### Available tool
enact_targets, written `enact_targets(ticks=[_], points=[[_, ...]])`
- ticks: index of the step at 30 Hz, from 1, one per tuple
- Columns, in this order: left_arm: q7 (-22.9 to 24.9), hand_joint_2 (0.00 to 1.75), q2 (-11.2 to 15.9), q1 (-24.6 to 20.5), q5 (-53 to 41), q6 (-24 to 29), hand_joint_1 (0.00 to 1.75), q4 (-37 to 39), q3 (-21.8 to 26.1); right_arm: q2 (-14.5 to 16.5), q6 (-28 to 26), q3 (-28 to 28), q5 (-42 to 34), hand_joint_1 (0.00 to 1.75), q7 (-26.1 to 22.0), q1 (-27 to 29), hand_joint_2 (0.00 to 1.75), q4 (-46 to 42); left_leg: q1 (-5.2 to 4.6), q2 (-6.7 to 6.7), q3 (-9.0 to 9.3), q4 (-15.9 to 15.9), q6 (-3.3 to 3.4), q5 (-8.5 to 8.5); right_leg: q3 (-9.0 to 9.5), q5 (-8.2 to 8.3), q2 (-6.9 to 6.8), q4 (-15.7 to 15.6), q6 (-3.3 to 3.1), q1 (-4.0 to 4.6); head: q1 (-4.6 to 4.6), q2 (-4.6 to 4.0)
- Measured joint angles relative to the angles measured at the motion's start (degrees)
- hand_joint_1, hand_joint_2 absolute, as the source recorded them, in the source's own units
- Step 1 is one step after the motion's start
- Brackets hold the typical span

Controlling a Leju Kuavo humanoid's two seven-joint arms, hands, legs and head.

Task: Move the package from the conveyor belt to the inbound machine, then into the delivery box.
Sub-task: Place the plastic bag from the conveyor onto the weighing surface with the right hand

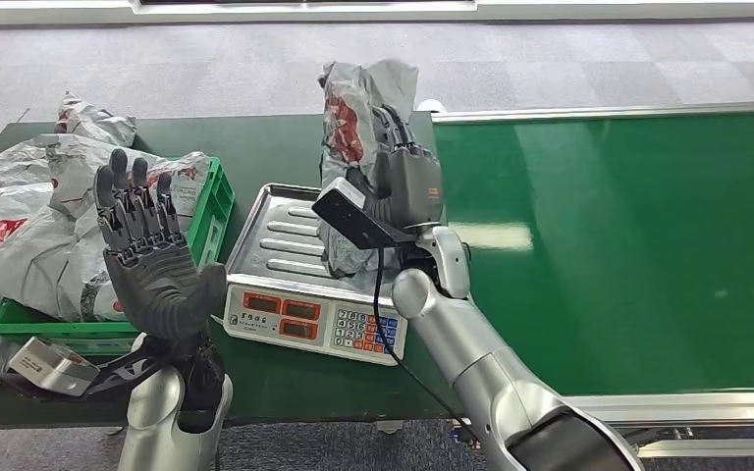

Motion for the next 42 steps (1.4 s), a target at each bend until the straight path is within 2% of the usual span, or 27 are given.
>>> enact_targets(ticks=[3, 5, 11, 15, 16, 18, 22, 24, 26, 32, 35, 39, 42], points=[[0.00, 1.75, 0.04, -0.01, -0.23, -0.97, 0.00, 0.18, 0.09, -0.08, 12.14, -0.08, -3.70, 0.00, -4.53, -0.04, 0.00, 1.19, 0.00, 0.00, 0.00, 0.00, 0.00, 0.00, -0.02, 0.00, 0.00, 0.00, 0.00, 0.00, 0.00, 0.00], [0.00, 1.75, 0.06, -0.01, -0.32, -1.47, 0.00, 0.32, 0.18, -0.22, 18.07, -0.17, -5.62, 0.00, -7.24, 0.01, 0.00, 1.60, 0.00, 0.00, -0.02, 0.00, 0.00, 0.00, -0.04, 0.00, 0.00, 0.00, 0.00, 0.00, 0.00, 0.00], [-0.01, 1.75, 0.13, 0.00, -0.45, -1.83, 0.00, 0.60, 0.50, -0.93, 25.28, -0.32, -6.22, 0.00, -10.38, 0.20, 0.00, 2.23, -0.01, 0.00, -0.05, 0.01, 0.00, -0.01, -0.08, 0.00, 0.01, 0.00, 0.00, -0.01, 0.00, 0.00], [-0.01, 1.75, 0.32, 0.20, -0.92, -1.75, 0.00, 0.45, 0.83, -2.00, 26.53, -0.32, -3.83, 0.00, -10.97, 1.32, 0.00, 1.35, -0.02, -0.03, -0.06, 0.01, 0.00, -0.01, -0.08, 0.00, -0.01, 0.00, 0.00, -0.01, 0.00, 0.00], [-0.02, 1.75, 0.39, 0.36, -1.01, -1.65, 0.00, 0.27, 0.93, -2.31, 25.81, -0.33, -3.34, 0.00, -10.93, 1.92, 0.00, 0.55, -0.02, -0.03, -0.06, 0.01, 0.00, -0.01, -0.08, 0.00, -0.01, 0.00, 0.00, -0.01, 0.00, 0.00], [-0.03, 1.75, 0.53, 0.91, -1.08, -1.16, 0.00, -0.37, 1.16, -2.85, 20.83, -0.74, -3.00, 0.00, -10.59, 3.96, 0.00, -3.10, -0.02, -0.04, -0.06, 0.01, 0.00, -0.01, -0.09, 0.00, -0.01, 0.00, 0.01, -0.02, 0.00, 0.00], [-0.04, 1.75, 0.72, 2.32, -1.07, 0.23, 0.00, -1.52, 1.45, -3.14, 1.42, -3.00, -2.04, 0.00, -9.67, 10.70, 1.75, -19.19, -0.02, -0.12, -0.14, 0.04, 0.02, -0.04, -0.14, -0.05, -0.06, -0.01, 0.06, -0.02, 0.01, 0.00], [-0.03, 1.75, 0.79, 2.56, -1.07, 0.85, 0.00, -1.54, 1.45, -2.85, -5.76, -4.00, -1.00, 0.00, -11.66, 14.50, 1.75, -29.47, -0.02, -0.13, -0.17, 0.04, 0.05, -0.11, -0.16, -0.09, -0.10, -0.01, 0.09, -0.03, 0.01, 0.00], [0.00, 1.75, 0.84, 2.57, -1.17, 1.35, 0.00, -1.28, 1.44, -2.18, -9.66, -5.23, -0.09, 0.00, -15.08, 18.09, 1.75, -39.10, -0.03, -0.12, -0.15, 0.04, 0.08, -0.17, -0.17, -0.12, -0.10, -0.02, 0.10, -0.04, 0.00, 0.00], [2.09, 1.75, 1.20, 0.27, -8.46, 7.53, 0.00, 3.78, 1.31, -1.18, -11.06, -9.91, 1.51, 0.00, -19.84, 25.27, 1.75, -63.81, -0.08, -0.14, -0.20, 0.06, 0.12, -0.22, -0.16, -0.18, -0.28, -0.04, 0.16, -0.08, 0.01, 0.00], [3.67, 1.75, 1.75, -2.62, -13.64, 10.50, 0.00, 8.58, 1.27, -1.11, -11.02, -10.60, 1.97, 0.00, -20.17, 26.78, 1.75, -71.01, -0.13, -0.09, -0.18, 0.06, 0.15, -0.20, -0.15, -0.13, -0.25, -0.04, 0.18, -0.14, 0.01, 0.00], [5.58, 1.75, 2.39, -5.22, -18.09, 12.28, 0.00, 13.46, 1.03, -1.14, -10.98, -10.91, 1.93, 0.00, -20.16, 27.53, 1.75, -75.85, -0.15, -0.02, -0.13, 0.08, 0.18, -0.15, -0.15, -0.07, -0.17, -0.04, 0.19, -0.15, 0.00, 0.00], [11.96, 1.75, 3.55, -8.78, -28.11, 13.04, 0.00, 18.78, -0.59, -1.17, -10.97, -10.96, 1.90, 0.00, -20.16, 27.87, 1.75, -77.67, -0.15, -0.07, -0.14, 0.11, 0.27, -0.09, -0.10, -0.06, -0.25, -0.04, 0.21, -0.15, 0.02, 0.00]])
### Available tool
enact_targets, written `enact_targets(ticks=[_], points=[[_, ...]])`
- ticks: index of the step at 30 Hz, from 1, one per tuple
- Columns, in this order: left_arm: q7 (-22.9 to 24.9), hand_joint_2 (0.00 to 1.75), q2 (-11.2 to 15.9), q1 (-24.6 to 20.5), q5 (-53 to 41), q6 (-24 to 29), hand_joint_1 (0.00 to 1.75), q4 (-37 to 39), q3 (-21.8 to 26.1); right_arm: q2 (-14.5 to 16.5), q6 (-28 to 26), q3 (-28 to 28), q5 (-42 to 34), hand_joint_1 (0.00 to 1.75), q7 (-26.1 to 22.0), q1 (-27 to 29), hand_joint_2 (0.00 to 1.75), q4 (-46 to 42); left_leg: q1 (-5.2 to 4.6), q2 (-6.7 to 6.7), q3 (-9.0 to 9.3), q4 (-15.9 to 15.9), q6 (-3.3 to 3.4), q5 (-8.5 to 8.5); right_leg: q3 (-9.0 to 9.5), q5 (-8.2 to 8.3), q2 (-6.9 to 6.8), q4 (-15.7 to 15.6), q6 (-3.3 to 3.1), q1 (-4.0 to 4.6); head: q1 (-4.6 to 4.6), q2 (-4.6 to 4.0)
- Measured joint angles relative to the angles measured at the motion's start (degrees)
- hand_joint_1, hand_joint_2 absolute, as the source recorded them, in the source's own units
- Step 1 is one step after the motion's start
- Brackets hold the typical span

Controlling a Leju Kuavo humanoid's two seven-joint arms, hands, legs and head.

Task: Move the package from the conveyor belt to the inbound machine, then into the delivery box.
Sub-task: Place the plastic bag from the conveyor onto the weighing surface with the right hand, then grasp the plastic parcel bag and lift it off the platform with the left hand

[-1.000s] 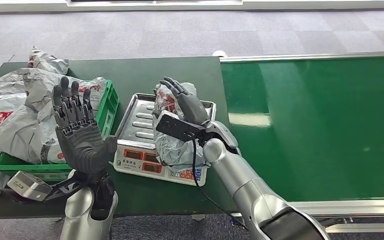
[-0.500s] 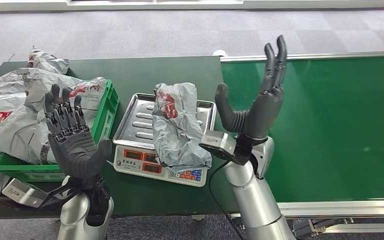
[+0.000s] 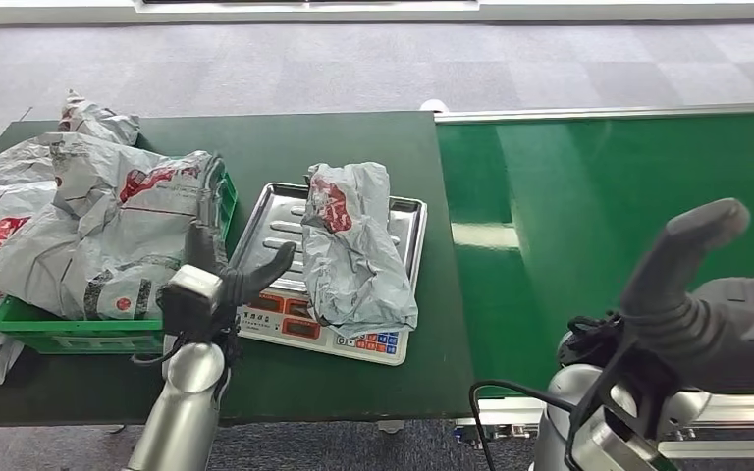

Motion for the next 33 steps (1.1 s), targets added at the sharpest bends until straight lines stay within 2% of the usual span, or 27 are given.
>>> enact_targets(ticks=[2, 7, 10, 14, 19, 28, 32, 33], points=[[4.38, 1.75, 1.10, -2.19, -7.16, 0.24, 0.00, 3.73, -1.69, -0.02, 0.04, 0.01, -0.04, 0.00, 0.00, 0.20, 1.75, -0.48, 0.00, 0.03, 0.01, 0.00, 0.01, 0.01, 0.02, 0.03, 0.03, 0.00, 0.01, 0.00, 0.00, 0.00], [7.79, 1.75, 2.47, -5.91, -12.46, 0.48, 0.00, 9.84, -4.18, -0.11, 0.10, 0.12, 0.79, 0.00, 0.92, 0.78, 1.75, -1.32, -0.01, 0.09, 0.00, 0.01, 0.02, 0.02, -0.04, 0.07, 0.16, 0.00, 0.02, -0.01, -0.01, 0.00], [12.33, 1.75, 3.03, -10.41, -20.41, 0.23, 0.00, 16.28, -6.24, -0.14, 0.15, 1.14, 1.68, 0.00, 2.04, 0.97, 1.75, -1.50, -0.01, 0.02, -0.08, 0.02, 0.05, 0.04, -0.04, 0.07, 0.01, 0.00, 0.02, -0.01, 0.00, 0.00], [15.73, 1.75, 3.39, -17.54, -28.66, -1.39, 0.00, 26.58, -8.93, -0.14, 0.20, 1.74, -0.73, 0.00, 0.66, 0.74, 1.75, 0.36, -0.01, 0.02, -0.09, 0.02, 0.04, 0.08, -0.05, 0.12, 0.01, 0.01, 0.05, -0.01, 0.01, 0.00], [16.68, 1.75, 3.71, -25.29, -32.81, -3.13, 0.00, 37.68, -11.04, -0.14, 0.31, 2.28, -1.81, 0.00, 0.07, 0.60, 1.75, 2.66, -0.02, 0.02, -0.08, 0.02, 0.03, 0.12, -0.05, 0.16, 0.04, 0.01, 0.07, -0.02, 0.00, 0.00], [16.24, 1.75, 3.74, -29.40, -34.28, -4.89, 0.00, 45.45, -12.33, -0.14, 0.32, 2.80, -1.91, 0.00, 0.02, 0.46, 1.75, 4.35, -0.02, 0.01, -0.10, 0.02, 0.03, 0.11, -0.05, 0.14, 0.02, 0.02, 0.07, -0.02, 0.00, 0.00], [15.91, 1.75, 3.74, -30.02, -34.79, -5.59, 1.73, 46.81, -12.54, -0.14, 0.32, 2.91, -1.91, 0.00, 0.02, 0.44, 1.75, 4.76, -0.02, 0.01, -0.11, 0.02, 0.03, 0.11, -0.05, 0.14, 0.02, 0.02, 0.07, -0.02, 0.00, 0.00], [15.64, 1.75, 3.74, -30.14, -35.15, -6.08, 1.75, 47.10, -12.72, -0.14, 0.32, 2.92, -1.89, 0.00, 0.02, 0.43, 1.75, 4.84, -0.02, 0.01, -0.11, 0.02, 0.03, 0.11, -0.05, 0.14, 0.01, 0.02, 0.07, -0.02, 0.00, 0.00]])
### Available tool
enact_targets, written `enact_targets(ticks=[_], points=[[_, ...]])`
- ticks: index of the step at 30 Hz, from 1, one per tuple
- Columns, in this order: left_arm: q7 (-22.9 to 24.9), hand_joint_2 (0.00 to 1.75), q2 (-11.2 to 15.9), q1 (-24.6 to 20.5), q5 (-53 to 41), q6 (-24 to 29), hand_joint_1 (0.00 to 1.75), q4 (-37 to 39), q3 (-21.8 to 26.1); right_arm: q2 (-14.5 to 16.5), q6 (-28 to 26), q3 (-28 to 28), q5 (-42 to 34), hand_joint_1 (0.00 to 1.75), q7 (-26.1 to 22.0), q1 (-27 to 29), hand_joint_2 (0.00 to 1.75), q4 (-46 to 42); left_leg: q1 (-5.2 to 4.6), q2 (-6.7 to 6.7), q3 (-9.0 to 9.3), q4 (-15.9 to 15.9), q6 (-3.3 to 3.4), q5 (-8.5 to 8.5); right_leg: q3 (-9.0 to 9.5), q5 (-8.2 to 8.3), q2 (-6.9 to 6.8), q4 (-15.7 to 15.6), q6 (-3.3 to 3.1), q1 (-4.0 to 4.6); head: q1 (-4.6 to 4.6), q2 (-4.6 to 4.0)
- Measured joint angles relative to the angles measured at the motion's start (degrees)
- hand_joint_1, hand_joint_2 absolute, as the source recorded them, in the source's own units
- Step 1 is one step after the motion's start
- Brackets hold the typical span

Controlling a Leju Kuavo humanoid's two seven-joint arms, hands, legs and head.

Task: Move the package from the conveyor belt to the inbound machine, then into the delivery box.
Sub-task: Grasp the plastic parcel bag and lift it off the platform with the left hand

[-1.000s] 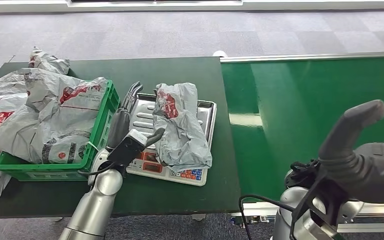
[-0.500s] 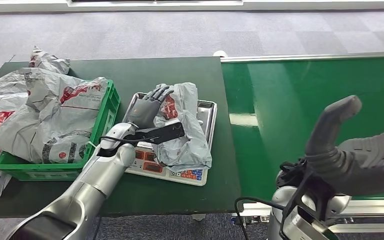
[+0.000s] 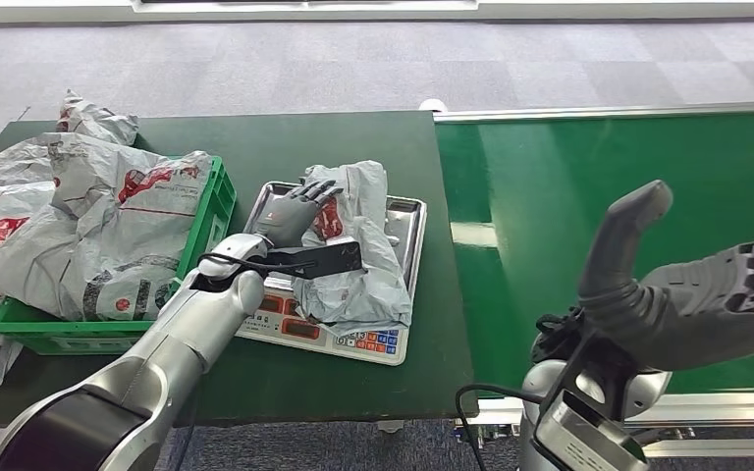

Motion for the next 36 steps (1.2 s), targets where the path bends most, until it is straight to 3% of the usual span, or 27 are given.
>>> enact_targets(ticks=[26, 28, 33, 36], points=[[-3.83, 1.75, 0.02, -2.10, -1.56, -1.44, 1.75, 3.31, -1.16, 0.00, -0.01, -0.07, 1.20, 0.00, 0.01, 0.02, 1.75, 0.37, 0.00, 0.00, 0.00, 0.00, 0.00, 0.01, 0.00, 0.00, -0.01, 0.00, 0.00, 0.00, 0.01, 0.00], [-2.94, 1.75, 0.03, -2.05, -0.22, 3.25, 1.75, 3.12, -0.93, 0.00, -0.01, -0.21, 1.30, 0.00, 0.02, 0.07, 1.75, 0.35, 0.00, -0.01, 0.00, 0.00, 0.00, 0.01, 0.00, 0.01, 0.00, 0.00, 0.00, 0.00, 0.01, 0.00], [5.09, 1.75, 1.62, -2.13, 1.77, 31.38, 1.75, -1.22, 4.92, -0.03, -0.02, -0.83, 1.15, 0.00, 0.01, 0.44, 1.75, -0.15, 0.00, 0.07, 0.01, 0.00, -0.01, 0.01, -0.03, 0.01, 0.12, 0.03, -0.01, 0.01, 0.00, 0.00], [6.67, 1.75, 3.51, -1.30, -6.08, 35.49, 1.75, -8.36, 14.76, -0.14, -0.02, -1.38, 0.34, 0.00, 0.03, 0.88, 1.75, -0.26, 0.01, 0.21, 0.05, -0.02, -0.02, -0.01, -0.07, 0.01, 0.28, 0.03, -0.01, 0.02, -0.01, 0.00]])
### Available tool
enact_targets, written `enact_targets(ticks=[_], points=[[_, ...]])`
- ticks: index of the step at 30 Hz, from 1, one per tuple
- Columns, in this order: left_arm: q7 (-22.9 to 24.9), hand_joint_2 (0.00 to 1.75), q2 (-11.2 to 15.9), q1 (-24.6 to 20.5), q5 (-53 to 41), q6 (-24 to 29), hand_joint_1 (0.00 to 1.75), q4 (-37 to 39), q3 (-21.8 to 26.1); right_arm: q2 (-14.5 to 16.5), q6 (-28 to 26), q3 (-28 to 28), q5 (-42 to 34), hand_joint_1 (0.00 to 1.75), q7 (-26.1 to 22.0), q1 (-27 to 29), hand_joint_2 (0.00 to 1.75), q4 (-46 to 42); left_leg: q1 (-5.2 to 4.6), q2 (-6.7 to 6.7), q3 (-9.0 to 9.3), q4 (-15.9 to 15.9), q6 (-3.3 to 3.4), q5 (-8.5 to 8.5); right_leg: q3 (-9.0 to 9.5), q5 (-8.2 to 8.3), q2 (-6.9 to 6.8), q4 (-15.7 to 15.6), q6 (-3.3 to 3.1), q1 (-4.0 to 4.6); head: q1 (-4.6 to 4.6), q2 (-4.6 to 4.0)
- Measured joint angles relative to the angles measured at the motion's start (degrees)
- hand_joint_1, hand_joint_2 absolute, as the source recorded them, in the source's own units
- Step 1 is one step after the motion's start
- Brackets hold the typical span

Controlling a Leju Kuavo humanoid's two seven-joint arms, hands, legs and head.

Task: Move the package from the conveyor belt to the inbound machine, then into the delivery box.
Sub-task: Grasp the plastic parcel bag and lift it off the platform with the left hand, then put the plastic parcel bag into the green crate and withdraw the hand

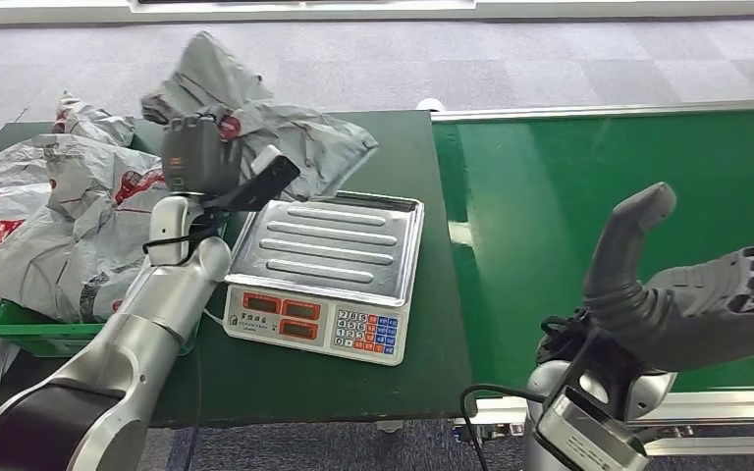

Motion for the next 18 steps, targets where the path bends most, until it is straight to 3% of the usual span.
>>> enact_targets(ticks=[5, 10, 12, 13, 16, 17, 18], points=[[-3.83, 1.75, 0.67, 3.60, -9.65, 0.02, 1.75, -12.15, 20.62, -0.18, 0.00, -0.71, -0.59, 0.00, 0.02, 0.73, 1.75, 0.00, 0.01, 0.17, -0.01, -0.02, -0.01, 0.00, -0.11, -0.01, 0.18, 0.01, -0.02, 0.02, -0.01, 0.00], [-5.64, 1.75, 0.13, 6.59, -13.75, 0.02, 1.75, -20.26, 32.40, -0.24, 0.00, -0.97, -0.16, 0.00, 0.75, 1.07, 1.75, 0.02, -0.01, 0.11, -0.10, -0.02, 0.00, 0.00, -0.09, -0.01, 0.11, 0.01, -0.01, 0.03, 0.01, 0.00], [-4.11, 1.75, -0.08, 8.01, -17.41, 0.02, 1.75, -23.24, 36.65, -0.27, 0.00, -0.99, 0.37, 0.00, 1.49, 1.23, 1.75, 0.02, -0.07, 0.12, -0.09, -0.01, 0.01, -0.02, -0.09, -0.02, 0.12, 0.01, 0.00, 0.00, 0.01, 0.00], [-1.74, 1.75, 0.08, 8.84, -19.17, 0.02, 1.31, -24.18, 38.24, -0.30, 0.00, -1.02, 0.70, 0.00, 1.88, 1.33, 1.75, 0.01, -0.11, 0.14, -0.07, -0.01, 0.02, -0.04, -0.10, -0.02, 0.13, 0.01, 0.00, -0.02, 0.01, 0.00], [11.36, 0.44, 2.25, 11.45, -21.39, 0.00, 0.00, -23.83, 39.74, -0.34, 0.00, -1.24, 1.62, 0.00, 2.98, 1.76, 1.75, -0.08, -0.14, 0.18, -0.02, -0.01, 0.02, -0.07, -0.13, -0.02, 0.17, 0.00, 0.00, -0.09, -0.01, 0.00], [16.55, 0.00, 3.45, 12.25, -21.43, -0.01, 0.00, -22.51, 39.30, -0.36, -0.01, -1.31, 2.01, 0.00, 3.38, 1.88, 1.75, -0.21, -0.13, 0.18, -0.02, -0.01, 0.02, -0.07, -0.13, -0.03, 0.17, 0.00, 0.00, -0.09, -0.01, 0.00], [20.84, 0.00, 4.67, 13.12, -21.40, -0.01, 0.00, -20.99, 38.70, -0.37, -0.02, -1.34, 2.48, 0.00, 3.80, 1.96, 1.75, -0.38, -0.11, 0.18, -0.03, -0.02, 0.01, -0.06, -0.13, -0.03, 0.16, 0.00, -0.01, -0.08, -0.02, 0.00]])
